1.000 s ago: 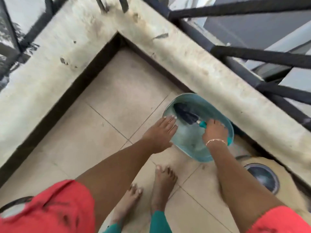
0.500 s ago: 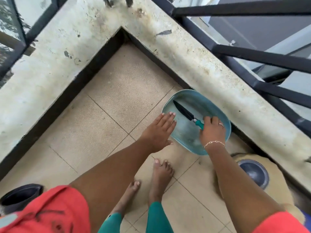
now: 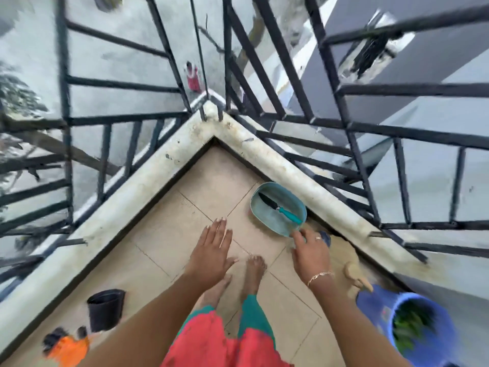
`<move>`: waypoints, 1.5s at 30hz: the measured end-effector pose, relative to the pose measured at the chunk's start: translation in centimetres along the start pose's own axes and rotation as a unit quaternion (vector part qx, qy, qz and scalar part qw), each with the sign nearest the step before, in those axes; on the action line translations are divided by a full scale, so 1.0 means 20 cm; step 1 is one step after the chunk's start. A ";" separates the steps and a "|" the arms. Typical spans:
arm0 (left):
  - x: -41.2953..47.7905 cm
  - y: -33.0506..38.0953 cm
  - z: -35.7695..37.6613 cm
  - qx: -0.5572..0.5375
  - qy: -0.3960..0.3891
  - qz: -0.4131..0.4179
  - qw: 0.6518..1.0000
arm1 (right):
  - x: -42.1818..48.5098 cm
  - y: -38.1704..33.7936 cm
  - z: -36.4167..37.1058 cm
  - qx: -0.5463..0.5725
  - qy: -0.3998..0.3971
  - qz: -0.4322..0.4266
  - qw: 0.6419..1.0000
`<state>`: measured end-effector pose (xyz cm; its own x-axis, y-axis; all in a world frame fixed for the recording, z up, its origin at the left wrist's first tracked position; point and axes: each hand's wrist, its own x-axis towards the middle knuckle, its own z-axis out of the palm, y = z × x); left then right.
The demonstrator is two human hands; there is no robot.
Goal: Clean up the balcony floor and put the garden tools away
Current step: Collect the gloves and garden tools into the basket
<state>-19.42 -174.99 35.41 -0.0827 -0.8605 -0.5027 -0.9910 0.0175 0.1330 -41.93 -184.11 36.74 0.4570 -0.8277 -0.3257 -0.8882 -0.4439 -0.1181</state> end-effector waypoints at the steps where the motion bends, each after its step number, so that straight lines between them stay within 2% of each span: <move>1: -0.10 -0.01 -0.06 -0.001 0.013 -0.012 1.000 | -0.05 -0.05 -0.08 0.000 0.015 -0.013 1.000; 5: -0.47 -0.07 -0.18 -0.041 -0.001 -0.103 0.994 | -0.20 -0.22 -0.29 -0.024 0.048 -0.096 0.994; 11: -1.15 -0.04 -0.16 -0.116 0.036 -0.291 0.949 | -0.37 -0.44 -0.35 -0.067 0.008 -0.215 0.974; 14: -1.48 0.08 -0.03 -0.164 0.053 -0.383 0.907 | -0.50 -0.63 -0.37 -0.065 0.007 -0.293 0.954; 17: -1.78 0.19 0.16 -0.190 0.052 -0.460 0.866 | -0.69 -0.87 -0.39 -0.062 0.027 -0.397 0.915; 19: -1.97 0.25 0.32 -0.249 0.062 -0.504 0.825 | -0.82 -1.03 -0.41 -0.069 0.038 -0.434 0.897; 22: -2.23 0.37 0.56 -0.274 0.125 -0.567 0.767 | -1.01 -1.24 -0.38 -0.095 0.042 -0.533 0.840; 26: -2.61 0.53 0.71 -0.326 0.151 -0.649 0.670 | -1.27 -1.55 -0.28 -0.139 0.005 -0.636 0.759; 30: -2.93 0.61 0.95 -0.370 0.162 -0.715 0.570 | -1.56 -1.93 -0.17 -0.172 -0.031 -0.711 0.681; 31: -2.97 0.62 0.96 -0.375 0.157 -0.720 0.562 | -1.59 -1.98 -0.16 -0.177 -0.042 -0.711 0.679; 33: -3.18 0.65 0.97 -0.428 0.132 -0.725 0.524 | -1.74 -2.19 -0.07 -0.195 -0.067 -0.729 0.653; 37: -3.56 0.65 1.18 -0.451 0.144 -0.761 0.444 | -2.11 -2.62 0.12 -0.216 -0.080 -0.765 0.602; 39: -3.73 0.65 1.27 -0.452 0.134 -0.771 0.428 | -2.28 -2.83 0.22 -0.221 -0.127 -0.770 0.585; 42: -3.95 0.61 1.38 -0.454 0.123 -0.788 0.398 | -2.53 -3.11 0.32 -0.234 -0.145 -0.781 0.560; 45: -4.10 0.53 1.46 -0.454 0.113 -0.789 0.399 | -2.69 -3.32 0.40 -0.206 -0.165 -0.784 0.561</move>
<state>-26.25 -89.25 53.07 0.6816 0.5376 -0.4964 0.6638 -0.7397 0.1104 -7.94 -107.33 54.64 0.5680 0.7709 -0.2884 0.7120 -0.6360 -0.2977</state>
